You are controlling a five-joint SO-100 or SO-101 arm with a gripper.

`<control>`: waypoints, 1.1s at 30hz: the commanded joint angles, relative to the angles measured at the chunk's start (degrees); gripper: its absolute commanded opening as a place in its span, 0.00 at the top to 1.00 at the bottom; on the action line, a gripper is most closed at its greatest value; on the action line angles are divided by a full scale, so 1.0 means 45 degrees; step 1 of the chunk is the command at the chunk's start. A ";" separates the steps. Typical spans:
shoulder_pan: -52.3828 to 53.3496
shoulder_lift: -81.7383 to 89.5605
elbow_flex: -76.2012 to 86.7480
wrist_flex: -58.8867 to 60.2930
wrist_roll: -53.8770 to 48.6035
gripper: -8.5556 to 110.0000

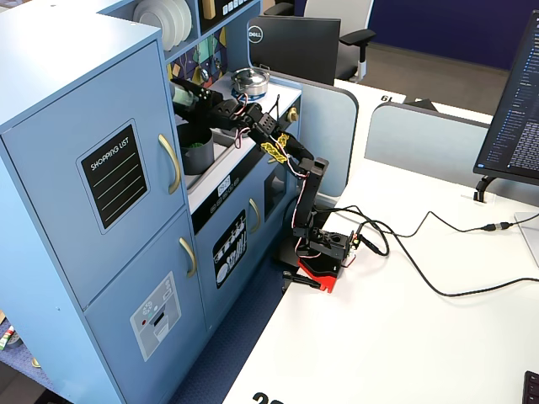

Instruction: Put salt in the gray recipient

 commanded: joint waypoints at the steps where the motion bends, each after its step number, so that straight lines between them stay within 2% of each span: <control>1: -0.0371 0.0020 -0.1074 -0.1016 0.0820 0.93; 3: -0.0410 -0.0176 -0.1328 -0.0410 0.0859 0.93; 7: -0.0039 -0.0840 -0.2617 0.2988 0.1641 0.93; 11: -0.0020 -0.0879 -0.2480 0.4902 0.2305 0.93; 14: -0.0234 -0.0781 -0.2188 0.4102 0.2324 0.93; 18: -0.0742 -0.0137 -0.1113 -0.0137 0.0977 0.93; 20: -0.0801 -0.0371 -0.1602 -0.0879 0.0469 0.93; 23: -0.0352 -0.0879 -0.2500 0.0410 0.0723 0.93; 29: 0.0469 -0.0898 -0.2520 0.4629 0.1738 0.93; 33: 0.0332 -0.0898 -0.2266 0.4746 0.1855 0.93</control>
